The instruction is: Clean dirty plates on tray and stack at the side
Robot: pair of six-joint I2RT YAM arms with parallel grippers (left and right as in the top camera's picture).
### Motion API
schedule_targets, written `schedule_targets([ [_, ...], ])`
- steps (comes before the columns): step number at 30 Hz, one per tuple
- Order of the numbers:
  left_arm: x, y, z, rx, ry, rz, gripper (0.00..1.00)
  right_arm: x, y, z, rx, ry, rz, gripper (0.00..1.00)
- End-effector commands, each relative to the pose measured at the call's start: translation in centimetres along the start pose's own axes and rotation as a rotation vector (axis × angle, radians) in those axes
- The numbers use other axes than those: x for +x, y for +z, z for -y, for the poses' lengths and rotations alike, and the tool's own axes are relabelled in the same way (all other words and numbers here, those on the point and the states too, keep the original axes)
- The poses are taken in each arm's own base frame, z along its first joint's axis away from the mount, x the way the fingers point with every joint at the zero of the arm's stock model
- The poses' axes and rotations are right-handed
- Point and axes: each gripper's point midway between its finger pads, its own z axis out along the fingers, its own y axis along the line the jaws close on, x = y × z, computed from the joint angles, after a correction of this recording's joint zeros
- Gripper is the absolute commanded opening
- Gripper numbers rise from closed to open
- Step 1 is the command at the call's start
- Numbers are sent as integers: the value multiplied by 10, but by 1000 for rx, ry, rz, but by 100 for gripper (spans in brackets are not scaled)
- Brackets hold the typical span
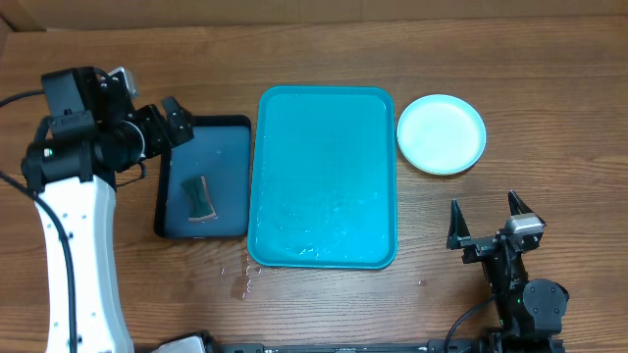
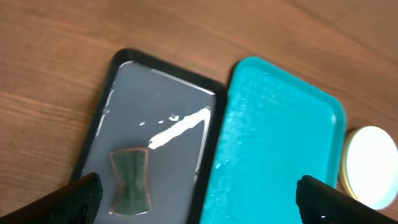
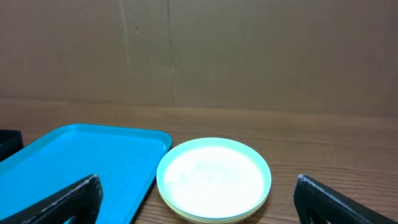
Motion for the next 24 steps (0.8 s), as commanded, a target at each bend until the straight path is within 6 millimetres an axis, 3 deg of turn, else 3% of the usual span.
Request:
schedule_targets([
  [1, 0, -48, 38, 83, 77, 118, 100, 2, 0, 1, 7, -7, 1, 100],
  [5, 16, -97, 78, 182, 185, 221, 100, 2, 0, 1, 7, -7, 1, 100],
  [9, 31, -144, 97, 238, 286, 329, 100, 2, 0, 1, 7, -7, 1, 100],
  [14, 51, -211, 95, 267, 329, 521, 100, 2, 0, 1, 7, -7, 1, 100],
  [19, 77, -266, 76, 240, 324, 719, 100, 2, 0, 1, 7, -7, 1, 100],
  [24, 114, -287, 57, 245, 324, 823, 100, 2, 0, 1, 7, -7, 1, 100],
])
